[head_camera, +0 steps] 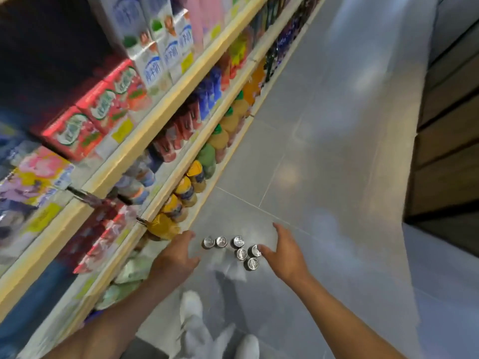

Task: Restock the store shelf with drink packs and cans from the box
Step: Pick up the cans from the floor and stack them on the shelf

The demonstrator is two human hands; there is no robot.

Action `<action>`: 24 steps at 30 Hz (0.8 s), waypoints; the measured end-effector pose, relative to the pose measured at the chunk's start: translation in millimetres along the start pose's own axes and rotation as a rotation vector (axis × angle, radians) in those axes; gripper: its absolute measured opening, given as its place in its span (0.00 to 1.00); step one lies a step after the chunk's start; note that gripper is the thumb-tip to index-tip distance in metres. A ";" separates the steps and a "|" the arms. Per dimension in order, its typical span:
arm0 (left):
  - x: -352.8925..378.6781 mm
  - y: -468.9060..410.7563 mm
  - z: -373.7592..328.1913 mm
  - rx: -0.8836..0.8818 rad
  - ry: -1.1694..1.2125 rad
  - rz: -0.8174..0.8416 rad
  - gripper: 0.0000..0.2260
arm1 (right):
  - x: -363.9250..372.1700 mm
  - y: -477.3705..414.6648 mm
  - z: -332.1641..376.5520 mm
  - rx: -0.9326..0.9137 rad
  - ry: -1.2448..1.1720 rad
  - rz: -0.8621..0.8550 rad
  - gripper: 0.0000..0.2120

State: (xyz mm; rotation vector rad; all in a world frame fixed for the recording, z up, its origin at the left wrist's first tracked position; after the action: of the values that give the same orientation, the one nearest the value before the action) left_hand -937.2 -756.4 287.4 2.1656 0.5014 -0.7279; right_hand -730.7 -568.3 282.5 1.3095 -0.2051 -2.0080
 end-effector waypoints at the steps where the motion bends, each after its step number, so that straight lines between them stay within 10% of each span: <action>1: 15.2 -17.5 11.4 -0.010 -0.036 0.025 0.25 | 18.6 -9.0 -15.2 0.033 0.005 0.019 0.36; 24: 313.7 -361.4 243.8 0.002 -0.483 0.276 0.43 | 397.7 -208.8 -274.9 0.550 -0.107 0.179 0.33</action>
State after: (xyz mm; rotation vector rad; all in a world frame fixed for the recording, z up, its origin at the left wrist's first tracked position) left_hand -983.4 -687.9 -243.4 1.9160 -0.0481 -1.0472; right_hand -687.3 -604.6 -241.1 1.4423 -0.9458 -1.9359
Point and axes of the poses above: each hand's wrist, its own y-axis away from the middle knuckle, its own x-axis out of the palm, z = x × y, the point moved 2 cm from there along -y, towards the middle knuckle, and after that the axes turned 6 degrees about y, right-handed, at the moved point
